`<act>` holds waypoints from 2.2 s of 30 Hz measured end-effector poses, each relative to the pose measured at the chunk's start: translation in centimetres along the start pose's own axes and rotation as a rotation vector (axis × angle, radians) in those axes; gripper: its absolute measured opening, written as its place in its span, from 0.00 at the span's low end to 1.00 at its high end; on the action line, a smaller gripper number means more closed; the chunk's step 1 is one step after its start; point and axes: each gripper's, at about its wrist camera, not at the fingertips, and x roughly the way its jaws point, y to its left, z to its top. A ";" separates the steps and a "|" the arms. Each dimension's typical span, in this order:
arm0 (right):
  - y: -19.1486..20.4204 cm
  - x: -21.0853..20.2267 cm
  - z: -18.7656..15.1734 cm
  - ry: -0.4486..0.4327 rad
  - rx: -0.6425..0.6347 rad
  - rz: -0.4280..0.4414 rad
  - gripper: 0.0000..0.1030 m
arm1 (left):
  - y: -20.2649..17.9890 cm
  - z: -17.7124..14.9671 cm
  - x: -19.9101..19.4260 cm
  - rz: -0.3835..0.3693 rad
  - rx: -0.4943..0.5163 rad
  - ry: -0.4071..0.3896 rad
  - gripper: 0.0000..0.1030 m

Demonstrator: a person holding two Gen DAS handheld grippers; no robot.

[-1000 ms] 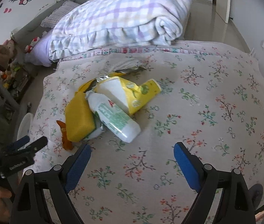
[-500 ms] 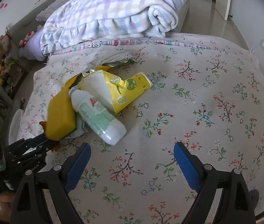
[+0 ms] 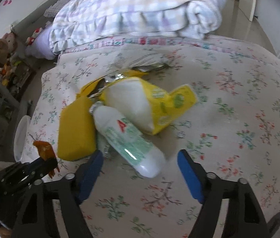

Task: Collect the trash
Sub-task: 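Grasp the orange wrapper with the left tool while the right tool approaches the white bottle, then close the right tool on the white bottle, then carry the orange wrapper over the wastebasket and open the left tool while the right tool carries the bottle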

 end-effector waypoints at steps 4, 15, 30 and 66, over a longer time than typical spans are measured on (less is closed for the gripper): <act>1.0 1.3 0.4 0.019 -0.019 0.001 0.66 | 1.1 -0.5 -0.8 0.023 -0.019 -0.014 0.15; 1.9 2.9 0.4 0.037 -0.034 -0.009 0.45 | 3.2 -0.9 -1.7 0.043 -0.061 -0.027 0.15; 2.8 -3.1 -1.8 -0.049 -0.035 0.071 0.35 | 5.3 -1.2 -4.1 0.036 -0.091 -0.078 0.15; 16.5 -1.8 -2.2 -0.062 -0.146 0.274 0.35 | 20.5 -4.0 -8.6 0.227 -0.325 -0.163 0.15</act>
